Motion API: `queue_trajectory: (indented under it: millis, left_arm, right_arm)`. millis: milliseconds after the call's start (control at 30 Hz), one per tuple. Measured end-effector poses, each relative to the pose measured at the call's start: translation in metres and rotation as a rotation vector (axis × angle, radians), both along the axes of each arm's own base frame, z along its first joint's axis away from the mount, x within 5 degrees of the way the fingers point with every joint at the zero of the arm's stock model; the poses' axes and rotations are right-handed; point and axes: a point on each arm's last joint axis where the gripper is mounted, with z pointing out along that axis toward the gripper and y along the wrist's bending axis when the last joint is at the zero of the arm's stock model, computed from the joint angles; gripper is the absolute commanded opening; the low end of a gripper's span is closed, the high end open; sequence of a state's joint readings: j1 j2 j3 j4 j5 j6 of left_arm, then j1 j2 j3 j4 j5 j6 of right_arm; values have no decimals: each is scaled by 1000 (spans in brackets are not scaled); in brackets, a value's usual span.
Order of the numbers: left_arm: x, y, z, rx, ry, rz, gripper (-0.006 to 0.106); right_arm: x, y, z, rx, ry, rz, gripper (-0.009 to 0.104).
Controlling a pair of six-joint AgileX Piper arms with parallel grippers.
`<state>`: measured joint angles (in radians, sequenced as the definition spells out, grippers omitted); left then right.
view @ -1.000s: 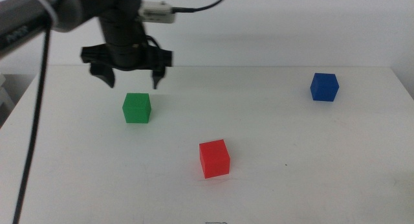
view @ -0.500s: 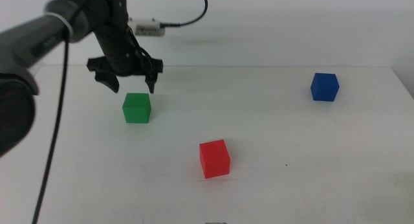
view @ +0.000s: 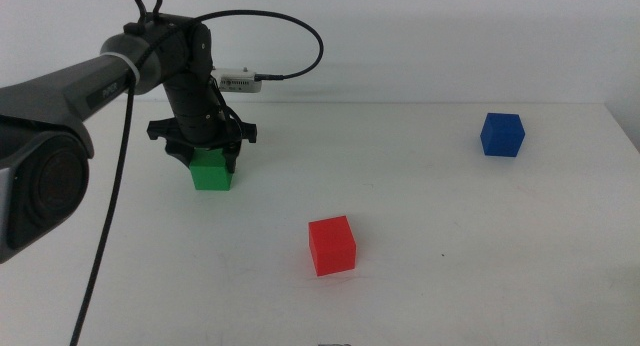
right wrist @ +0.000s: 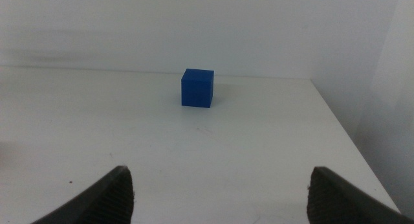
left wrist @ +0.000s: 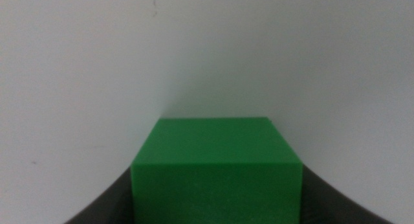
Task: Stack red cubes first, then green, then blue cubes in a specific spot.
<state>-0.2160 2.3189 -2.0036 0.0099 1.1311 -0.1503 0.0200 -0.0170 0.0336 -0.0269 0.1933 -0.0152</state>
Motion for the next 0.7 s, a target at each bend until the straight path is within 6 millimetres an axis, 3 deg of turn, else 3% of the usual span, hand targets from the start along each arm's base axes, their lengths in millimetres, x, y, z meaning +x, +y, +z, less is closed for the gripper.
queue_trajectory:
  millis: [33, 67, 133, 267, 400, 600, 700]
  left_arm:
    - [0, 0, 0, 0, 0, 0, 35]
    - [0, 0, 0, 1, 3, 0, 12]
    - [-2, 0, 2, 3, 13, 0, -2]
    - [-16, 0, 22, 8, 35, -1, -2]
    - [-55, -10, 55, -14, -3, 22, -2]
    - [-136, -60, 94, -120, -108, 143, -2]
    - [-156, -88, 105, -127, -132, 155, -2]
  right_arm:
    - [0, 0, 0, 0, 0, 0, 78]
    - [0, 0, 0, 0, 0, 0, 78]
    - [0, 0, 0, 0, 0, 0, 78]
    - [0, 0, 0, 0, 0, 0, 78]
    - [0, 0, 0, 0, 0, 0, 78]
    - [0, 0, 0, 0, 0, 0, 78]
    - [0, 0, 0, 0, 0, 0, 78]
